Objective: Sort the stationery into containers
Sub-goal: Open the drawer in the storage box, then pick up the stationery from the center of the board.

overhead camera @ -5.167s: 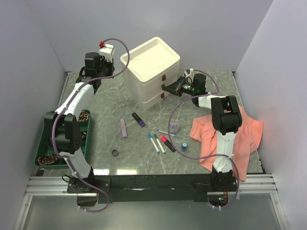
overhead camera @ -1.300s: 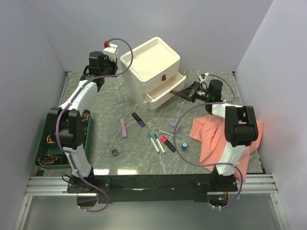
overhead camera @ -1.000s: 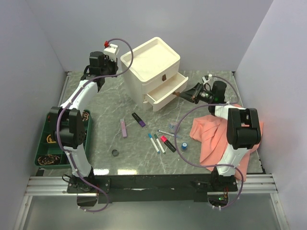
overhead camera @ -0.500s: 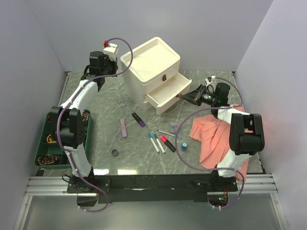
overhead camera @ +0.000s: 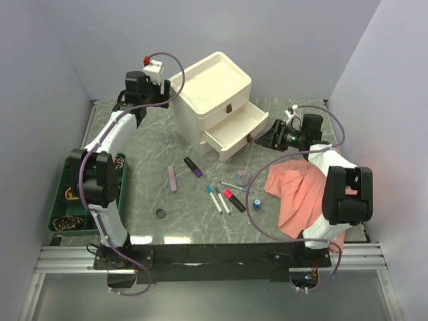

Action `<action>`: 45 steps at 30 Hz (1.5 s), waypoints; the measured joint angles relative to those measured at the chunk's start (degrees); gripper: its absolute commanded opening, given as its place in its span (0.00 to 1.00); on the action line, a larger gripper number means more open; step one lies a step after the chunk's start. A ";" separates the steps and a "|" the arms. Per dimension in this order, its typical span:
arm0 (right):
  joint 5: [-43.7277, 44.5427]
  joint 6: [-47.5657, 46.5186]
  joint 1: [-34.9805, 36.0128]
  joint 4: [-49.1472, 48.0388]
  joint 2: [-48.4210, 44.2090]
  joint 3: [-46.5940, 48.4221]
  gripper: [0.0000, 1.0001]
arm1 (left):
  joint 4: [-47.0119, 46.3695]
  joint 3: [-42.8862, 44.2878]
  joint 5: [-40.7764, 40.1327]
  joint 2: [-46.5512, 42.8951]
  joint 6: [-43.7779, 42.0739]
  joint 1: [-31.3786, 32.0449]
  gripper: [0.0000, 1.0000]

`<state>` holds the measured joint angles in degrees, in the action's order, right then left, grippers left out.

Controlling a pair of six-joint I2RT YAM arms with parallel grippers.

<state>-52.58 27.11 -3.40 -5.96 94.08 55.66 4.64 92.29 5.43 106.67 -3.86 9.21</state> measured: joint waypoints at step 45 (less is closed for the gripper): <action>28.41 -64.11 28.20 33.68 0.46 5.77 1.00 | 3.34 -4.22 -0.72 -10.60 2.54 -3.26 0.99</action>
<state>-24.16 -36.99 24.80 27.73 94.54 61.43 7.99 88.07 4.71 96.07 -1.32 5.96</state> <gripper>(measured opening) 0.998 0.995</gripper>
